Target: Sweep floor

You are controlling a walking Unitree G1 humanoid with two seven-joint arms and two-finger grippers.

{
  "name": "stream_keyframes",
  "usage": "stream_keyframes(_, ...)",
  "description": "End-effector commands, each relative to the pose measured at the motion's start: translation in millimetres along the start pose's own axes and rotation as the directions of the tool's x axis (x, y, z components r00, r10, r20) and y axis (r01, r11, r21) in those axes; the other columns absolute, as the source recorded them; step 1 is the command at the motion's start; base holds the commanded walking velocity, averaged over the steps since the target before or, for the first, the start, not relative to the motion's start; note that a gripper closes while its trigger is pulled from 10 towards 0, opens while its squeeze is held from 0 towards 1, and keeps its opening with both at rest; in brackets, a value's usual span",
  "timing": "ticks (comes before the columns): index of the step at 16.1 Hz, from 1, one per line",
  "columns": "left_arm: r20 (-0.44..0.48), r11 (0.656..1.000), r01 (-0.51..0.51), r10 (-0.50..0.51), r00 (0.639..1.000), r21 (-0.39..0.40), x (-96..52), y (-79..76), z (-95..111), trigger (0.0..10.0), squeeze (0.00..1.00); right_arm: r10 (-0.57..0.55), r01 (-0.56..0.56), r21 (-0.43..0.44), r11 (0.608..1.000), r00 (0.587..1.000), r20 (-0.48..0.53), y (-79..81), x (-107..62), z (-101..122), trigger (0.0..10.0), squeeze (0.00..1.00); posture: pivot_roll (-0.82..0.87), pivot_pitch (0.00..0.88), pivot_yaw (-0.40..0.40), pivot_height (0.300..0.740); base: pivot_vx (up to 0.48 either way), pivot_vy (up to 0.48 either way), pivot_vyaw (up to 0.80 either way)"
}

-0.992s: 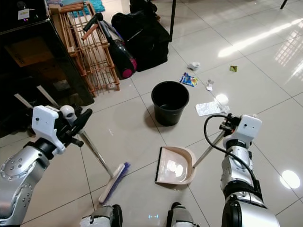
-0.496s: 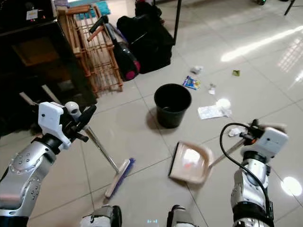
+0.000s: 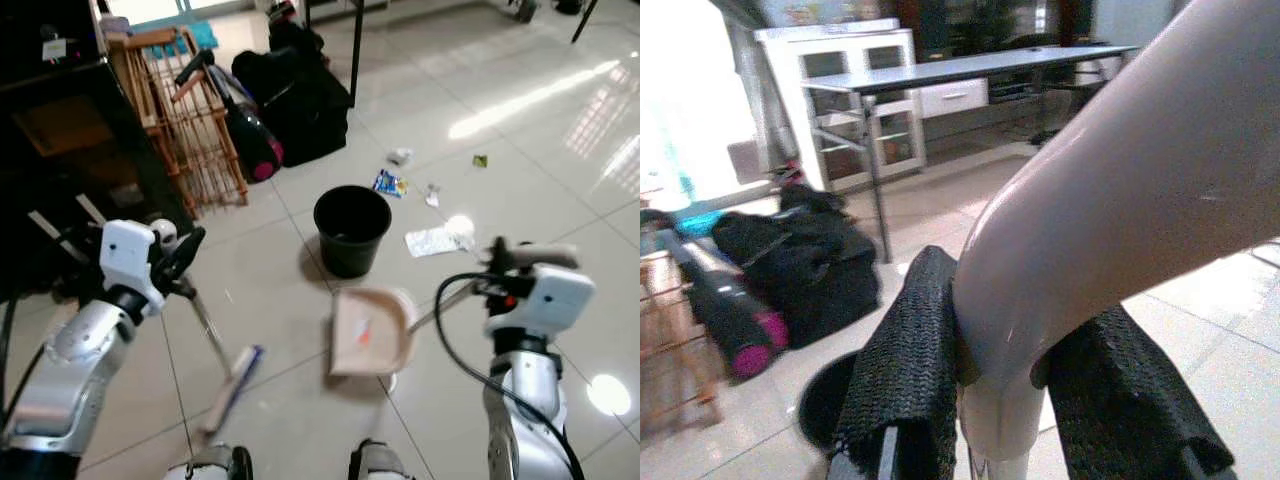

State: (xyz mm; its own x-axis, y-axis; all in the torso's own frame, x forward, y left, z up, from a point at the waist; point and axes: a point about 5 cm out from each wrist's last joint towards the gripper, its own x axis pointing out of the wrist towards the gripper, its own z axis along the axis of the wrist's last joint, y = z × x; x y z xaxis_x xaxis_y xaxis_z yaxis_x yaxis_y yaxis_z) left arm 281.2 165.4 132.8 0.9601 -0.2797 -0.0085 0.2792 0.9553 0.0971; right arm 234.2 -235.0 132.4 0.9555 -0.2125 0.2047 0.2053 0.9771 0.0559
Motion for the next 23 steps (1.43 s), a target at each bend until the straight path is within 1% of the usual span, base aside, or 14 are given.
stream_keyframes(1,0.074,1.000,-0.013,0.011,0.997,0.028,5.5,-3.2,16,10.0,0.00,0.037,-0.036,-0.017,0.999,0.998,0.060,8.2,1.0,21,10.0,0.00,-0.06,0.118,0.039,0.740,0.000,0.000,0.00)
stream_keyframes(3,0.103,0.999,-0.043,0.040,0.994,0.028,7.9,-5.0,23,10.0,0.00,0.082,-0.080,-0.023,0.996,0.993,0.080,20.2,4.2,32,10.0,0.00,-0.07,0.122,0.033,0.740,0.000,0.000,0.21)
stream_keyframes(5,0.110,0.998,-0.051,0.046,0.993,0.038,7.6,-5.2,25,10.0,0.00,0.088,-0.086,-0.024,0.996,0.994,0.072,24.6,6.3,35,10.0,0.00,-0.07,0.125,0.025,0.740,0.000,0.000,0.42)
stream_keyframes(7,0.119,0.995,-0.089,0.083,0.989,0.048,4.9,-1.9,27,10.0,0.00,0.057,-0.059,0.039,0.997,0.997,0.045,29.8,7.9,38,10.0,0.00,-0.06,0.129,0.018,0.740,0.000,-0.384,0.00)
stream_keyframes(8,0.119,0.995,-0.091,0.085,0.989,0.046,4.6,-2.0,27,10.0,0.00,0.072,-0.073,0.019,0.997,0.997,0.030,31.6,8.2,39,10.0,0.00,-0.06,0.131,0.015,0.740,0.000,-0.435,0.00)
stream_keyframes(10,0.122,0.994,-0.103,0.097,0.988,0.043,4.1,-3.1,28,10.0,0.00,0.062,-0.063,0.033,0.997,0.998,0.020,33.7,10.9,40,10.0,0.00,-0.06,0.134,0.008,0.740,0.000,-0.435,0.00)
stream_keyframes(12,0.124,0.992,-0.114,0.107,0.986,0.048,3.6,-3.4,29,10.0,0.00,0.079,-0.079,-0.024,0.997,0.997,0.002,37.4,14.7,39,10.0,0.00,-0.06,0.135,0.001,0.740,0.000,-0.439,0.00)
stream_keyframes(13,0.125,0.992,-0.114,0.108,0.986,0.049,3.7,-3.7,29,10.0,0.00,0.095,-0.095,-0.025,0.995,0.996,-0.001,39.3,14.7,39,10.0,0.00,-0.06,0.134,0.000,0.740,0.000,-0.480,0.00)
stream_keyframes(15,0.125,0.992,-0.113,0.106,0.986,0.052,3.6,-4.8,29,10.0,0.00,0.129,-0.129,0.014,0.992,0.992,-0.010,44.4,12.0,40,10.0,0.00,-0.06,0.134,-0.003,0.740,0.000,-0.480,0.00)
stream_keyframes(16,0.122,0.993,-0.112,0.105,0.987,0.049,3.2,-5.5,28,10.0,0.00,0.169,-0.168,0.011,0.986,0.986,-0.016,49.0,9.9,41,10.0,0.00,-0.06,0.132,-0.005,0.740,0.000,-0.480,0.00)
stream_keyframes(17,0.121,0.993,-0.111,0.105,0.987,0.048,2.9,-5.8,28,10.0,0.00,0.178,-0.178,0.002,0.984,0.984,-0.019,50.4,9.4,41,10.0,0.00,-0.06,0.131,-0.005,0.740,0.000,-0.480,0.00)
stream_keyframes(20,0.117,0.994,-0.103,0.097,0.988,0.046,2.5,-8.6,26,10.0,0.00,0.187,-0.187,0.005,0.982,0.982,-0.027,52.4,9.4,41,10.0,0.00,-0.06,0.123,-0.007,0.740,0.000,-0.480,0.80)
stream_keyframes(22,0.119,0.994,-0.100,0.094,0.988,0.043,3.6,-10.1,26,10.0,0.00,0.159,-0.156,0.061,0.986,0.987,-0.034,48.9,10.5,41,10.0,0.00,-0.07,0.120,-0.009,0.740,0.000,-0.480,0.00)
stream_keyframes(23,0.119,0.994,-0.099,0.094,0.988,0.040,3.8,-10.3,26,10.0,0.00,0.161,-0.159,0.056,0.986,0.986,-0.035,48.3,10.7,42,10.0,0.00,-0.07,0.118,-0.009,0.740,0.000,-0.480,0.00)
